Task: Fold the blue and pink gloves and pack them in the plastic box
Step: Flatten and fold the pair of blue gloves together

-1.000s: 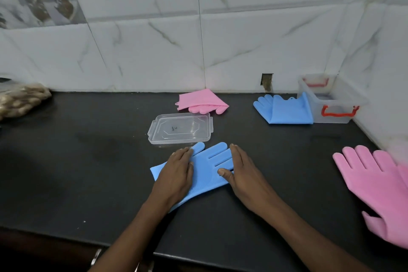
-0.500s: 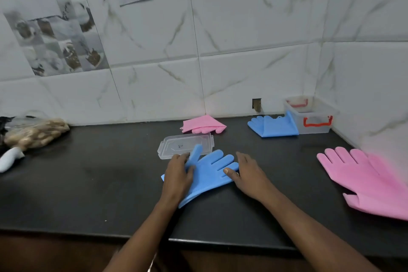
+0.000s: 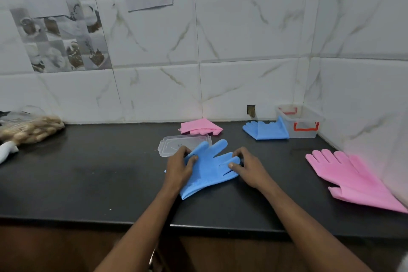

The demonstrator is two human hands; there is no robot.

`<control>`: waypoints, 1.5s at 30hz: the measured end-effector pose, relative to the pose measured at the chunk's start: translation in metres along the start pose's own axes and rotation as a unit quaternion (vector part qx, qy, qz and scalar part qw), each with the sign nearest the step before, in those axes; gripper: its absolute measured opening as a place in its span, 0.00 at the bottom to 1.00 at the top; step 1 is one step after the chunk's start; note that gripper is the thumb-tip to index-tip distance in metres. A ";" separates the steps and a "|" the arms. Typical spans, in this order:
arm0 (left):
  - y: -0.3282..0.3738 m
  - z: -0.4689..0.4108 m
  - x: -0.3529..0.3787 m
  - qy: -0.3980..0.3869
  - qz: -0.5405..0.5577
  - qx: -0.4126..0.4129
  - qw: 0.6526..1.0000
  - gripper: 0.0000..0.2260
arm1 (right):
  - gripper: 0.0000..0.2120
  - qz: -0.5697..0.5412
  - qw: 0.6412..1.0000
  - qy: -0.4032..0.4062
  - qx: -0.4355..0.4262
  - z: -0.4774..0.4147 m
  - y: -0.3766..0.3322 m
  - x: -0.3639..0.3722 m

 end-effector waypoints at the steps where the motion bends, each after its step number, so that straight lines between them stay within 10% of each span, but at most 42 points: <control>1: 0.000 0.000 0.000 -0.007 0.011 -0.015 1.000 0.08 | 0.14 -0.040 0.999 0.001 0.007 0.000 0.002 -0.001; 12: -0.004 -0.001 0.008 -0.105 0.104 -0.043 0.988 0.05 | 0.40 -0.298 0.945 -0.070 0.119 -0.010 0.022 0.007; 23: 0.000 0.002 0.012 -0.131 0.081 -0.016 0.988 0.04 | 0.12 -0.277 0.956 -0.060 0.073 -0.004 0.008 0.002; 37: 0.014 0.005 0.008 -0.056 -0.016 0.118 0.991 0.15 | 0.10 -0.234 0.968 -0.011 0.090 -0.010 0.002 0.000; 42: 0.047 0.010 0.023 -0.223 0.000 0.061 0.973 0.40 | 0.06 -0.244 0.967 -0.005 0.077 -0.034 -0.050 -0.027; 45: 0.071 -0.001 0.024 -0.158 -0.006 0.054 0.986 0.35 | 0.06 -0.291 0.955 0.015 0.051 -0.051 -0.099 -0.051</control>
Point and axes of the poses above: each hand's wrist, its own z-axis away from the middle knuckle, its own x-axis out of the palm, y = z × x, the point moved 4 cm from there along -z, towards the middle knuckle, and after that the axes turned 12 degrees about z, right-handed, at the moved point
